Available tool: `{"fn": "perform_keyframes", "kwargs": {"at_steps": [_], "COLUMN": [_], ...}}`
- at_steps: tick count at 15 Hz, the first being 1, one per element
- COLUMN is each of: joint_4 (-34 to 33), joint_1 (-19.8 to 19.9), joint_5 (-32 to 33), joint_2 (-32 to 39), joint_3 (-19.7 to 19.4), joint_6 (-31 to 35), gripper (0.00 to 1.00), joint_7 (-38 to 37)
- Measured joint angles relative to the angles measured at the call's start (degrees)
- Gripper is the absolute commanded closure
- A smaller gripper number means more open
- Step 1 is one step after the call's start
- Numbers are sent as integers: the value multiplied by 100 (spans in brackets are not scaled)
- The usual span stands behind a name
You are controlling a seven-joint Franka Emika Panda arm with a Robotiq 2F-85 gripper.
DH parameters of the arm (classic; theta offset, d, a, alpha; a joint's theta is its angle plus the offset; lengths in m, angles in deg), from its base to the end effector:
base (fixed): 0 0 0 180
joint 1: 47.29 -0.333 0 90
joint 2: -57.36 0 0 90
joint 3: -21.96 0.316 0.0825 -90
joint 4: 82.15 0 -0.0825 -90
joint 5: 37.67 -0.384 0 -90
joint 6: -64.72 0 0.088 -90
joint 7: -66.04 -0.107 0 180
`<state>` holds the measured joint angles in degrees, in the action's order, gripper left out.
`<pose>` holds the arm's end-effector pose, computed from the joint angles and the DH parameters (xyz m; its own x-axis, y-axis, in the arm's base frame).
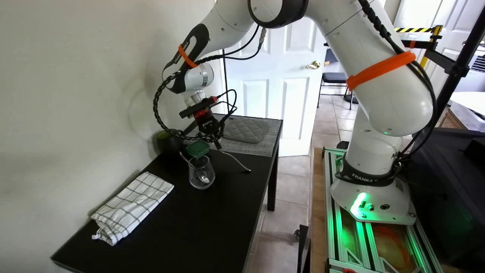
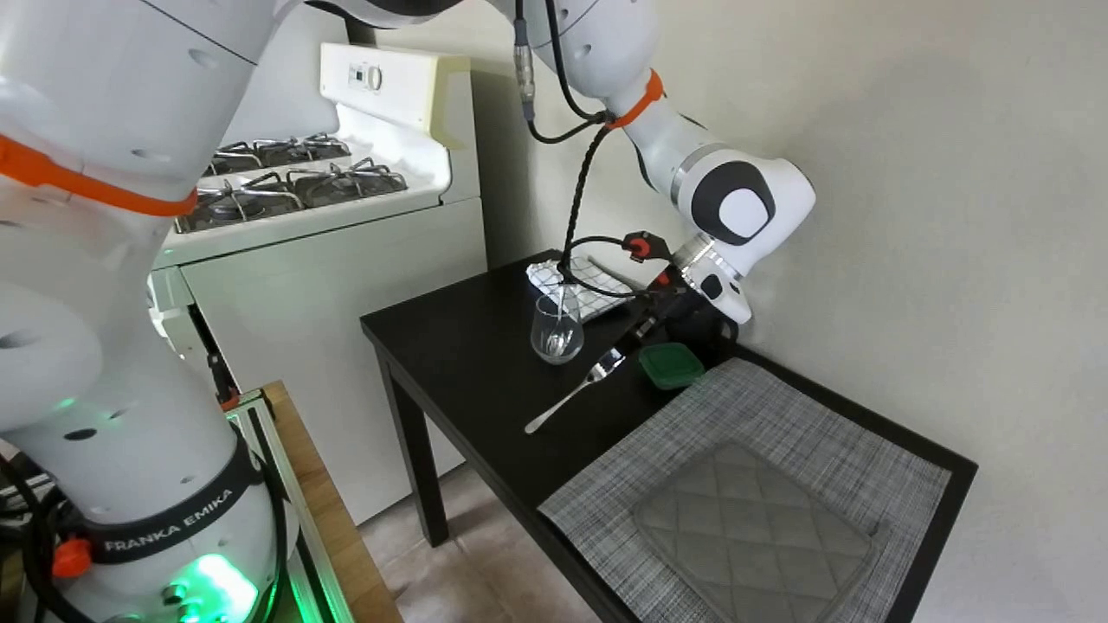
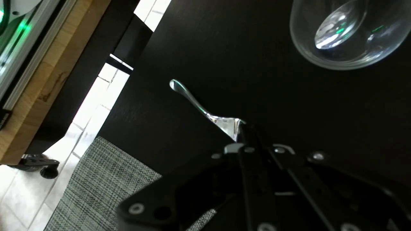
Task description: Take the fork and spoon out of the glass cup
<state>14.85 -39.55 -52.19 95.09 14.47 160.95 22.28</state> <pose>0.5806 -0.1284 0.1855 0.2580 -0.8168 -0.5159 -0.8040 -0.4776 0.3542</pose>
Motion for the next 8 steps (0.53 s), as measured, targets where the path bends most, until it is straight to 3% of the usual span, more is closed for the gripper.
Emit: {"fn": "perform_keyframes", "kwargs": {"at_steps": [8], "joint_4": [-179], "joint_1": [208], "joint_5": [-839], "joint_2": [113], "joint_3": [40], "joint_6": [-152], "gripper": [99], "joint_7": [976]}}
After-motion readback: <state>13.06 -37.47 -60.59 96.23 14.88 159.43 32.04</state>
